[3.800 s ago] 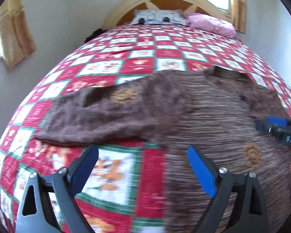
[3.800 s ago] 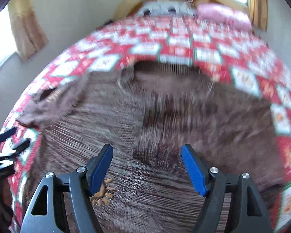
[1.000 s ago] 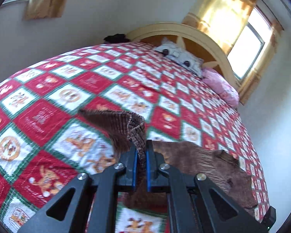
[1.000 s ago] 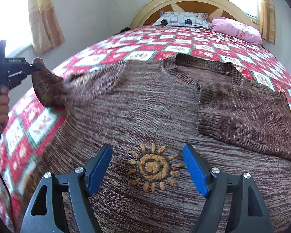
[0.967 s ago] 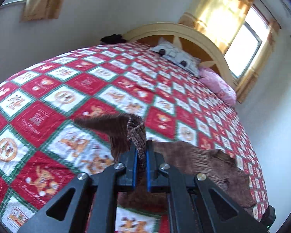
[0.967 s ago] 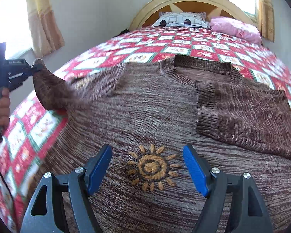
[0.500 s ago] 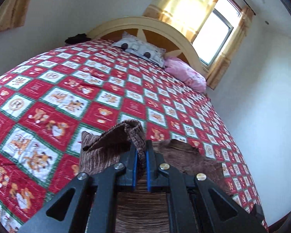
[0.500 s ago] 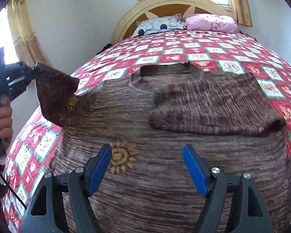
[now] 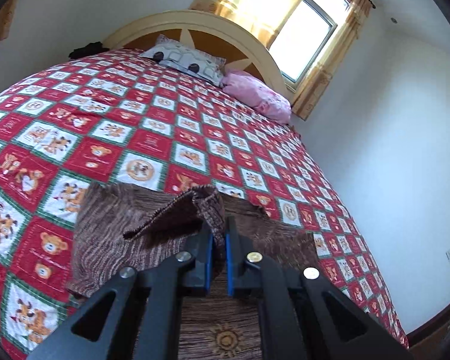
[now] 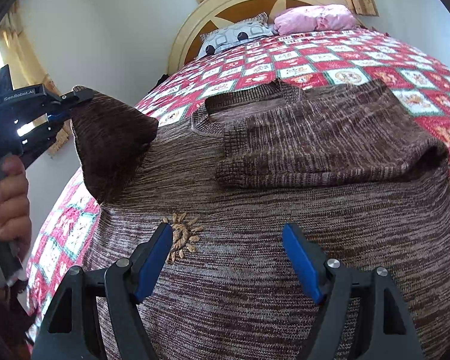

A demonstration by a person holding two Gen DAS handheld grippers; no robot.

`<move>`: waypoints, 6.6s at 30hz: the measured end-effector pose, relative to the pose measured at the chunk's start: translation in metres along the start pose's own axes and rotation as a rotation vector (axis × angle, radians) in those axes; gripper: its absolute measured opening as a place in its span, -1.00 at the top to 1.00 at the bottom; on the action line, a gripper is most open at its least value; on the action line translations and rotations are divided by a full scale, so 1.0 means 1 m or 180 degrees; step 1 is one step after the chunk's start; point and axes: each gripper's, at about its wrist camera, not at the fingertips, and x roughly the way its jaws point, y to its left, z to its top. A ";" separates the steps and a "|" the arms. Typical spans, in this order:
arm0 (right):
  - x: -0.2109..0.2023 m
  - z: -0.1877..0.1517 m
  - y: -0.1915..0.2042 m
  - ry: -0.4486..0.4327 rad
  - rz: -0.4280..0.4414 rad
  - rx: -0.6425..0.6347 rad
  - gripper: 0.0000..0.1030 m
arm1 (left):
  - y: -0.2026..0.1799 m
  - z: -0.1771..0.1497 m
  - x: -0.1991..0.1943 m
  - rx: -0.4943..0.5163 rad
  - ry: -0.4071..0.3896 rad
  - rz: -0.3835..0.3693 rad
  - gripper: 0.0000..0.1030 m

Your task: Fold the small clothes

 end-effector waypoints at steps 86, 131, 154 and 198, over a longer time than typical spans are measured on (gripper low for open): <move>0.035 0.107 -0.014 -0.0096 -0.0441 0.0162 -0.30 | 0.102 -0.080 0.014 0.0405 0.0506 0.1796 -1.00; -0.036 0.081 -0.077 -0.0111 -0.0792 -0.0223 -0.16 | 0.101 -0.083 0.006 0.0358 0.0444 0.1762 -1.00; -0.042 0.073 -0.094 0.0069 -0.0904 -0.0615 0.41 | 0.105 -0.085 -0.008 0.0182 0.0322 0.1342 -1.00; -0.082 -0.012 -0.064 0.0250 -0.0861 -0.0431 -0.30 | 0.029 -0.145 -0.070 0.0730 0.0456 0.1374 -1.00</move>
